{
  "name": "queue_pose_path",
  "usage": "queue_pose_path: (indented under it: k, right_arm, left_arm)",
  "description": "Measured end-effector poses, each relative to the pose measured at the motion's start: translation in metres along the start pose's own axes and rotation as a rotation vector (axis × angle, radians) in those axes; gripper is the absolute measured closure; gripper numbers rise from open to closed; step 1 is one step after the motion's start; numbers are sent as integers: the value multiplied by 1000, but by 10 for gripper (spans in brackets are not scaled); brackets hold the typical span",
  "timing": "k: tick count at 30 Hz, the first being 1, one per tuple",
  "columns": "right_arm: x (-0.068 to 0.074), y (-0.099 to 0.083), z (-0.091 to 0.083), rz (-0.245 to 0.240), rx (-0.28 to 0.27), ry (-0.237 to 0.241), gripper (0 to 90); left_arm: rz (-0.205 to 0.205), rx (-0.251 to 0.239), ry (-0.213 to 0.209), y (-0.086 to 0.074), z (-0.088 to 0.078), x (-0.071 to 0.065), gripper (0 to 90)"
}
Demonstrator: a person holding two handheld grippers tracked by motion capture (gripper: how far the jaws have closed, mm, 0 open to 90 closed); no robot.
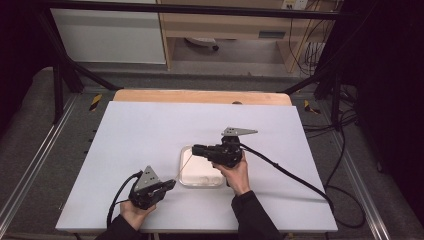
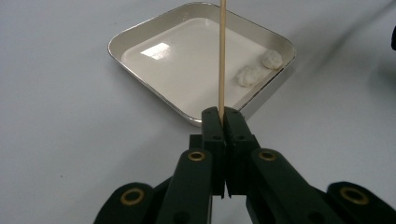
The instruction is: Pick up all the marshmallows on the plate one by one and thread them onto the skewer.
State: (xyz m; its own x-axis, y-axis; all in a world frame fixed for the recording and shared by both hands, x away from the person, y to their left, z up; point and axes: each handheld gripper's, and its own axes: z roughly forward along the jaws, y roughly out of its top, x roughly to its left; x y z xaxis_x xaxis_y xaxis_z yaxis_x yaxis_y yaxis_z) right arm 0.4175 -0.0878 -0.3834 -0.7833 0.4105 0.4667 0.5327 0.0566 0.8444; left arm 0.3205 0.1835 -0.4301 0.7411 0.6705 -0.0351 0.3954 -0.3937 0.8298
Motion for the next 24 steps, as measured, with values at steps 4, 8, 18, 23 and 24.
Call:
queue_pose_path:
  k: [4, 8, 18, 23, 24]
  right_arm:
    - [1, -2, 1, 3, -9, 4, 802]
    - [2, -3, 2, 7, -4, 5, 802]
    - [4, -8, 4, 7, -7, 13, 802]
    - [5, -10, 5, 9, -3, 22, 801]
    - [5, -12, 7, 15, 14, 32, 800]
  left_arm:
    - [3, 0, 1, 0, 1, -1, 888]
    - [3, 7, 8, 0, 1, -1, 888]
    - [11, 15, 18, -1, 1, -3, 889]
    - [12, 3, 20, 0, 0, -3, 889]
    - [8, -4, 12, 1, 0, -3, 889]
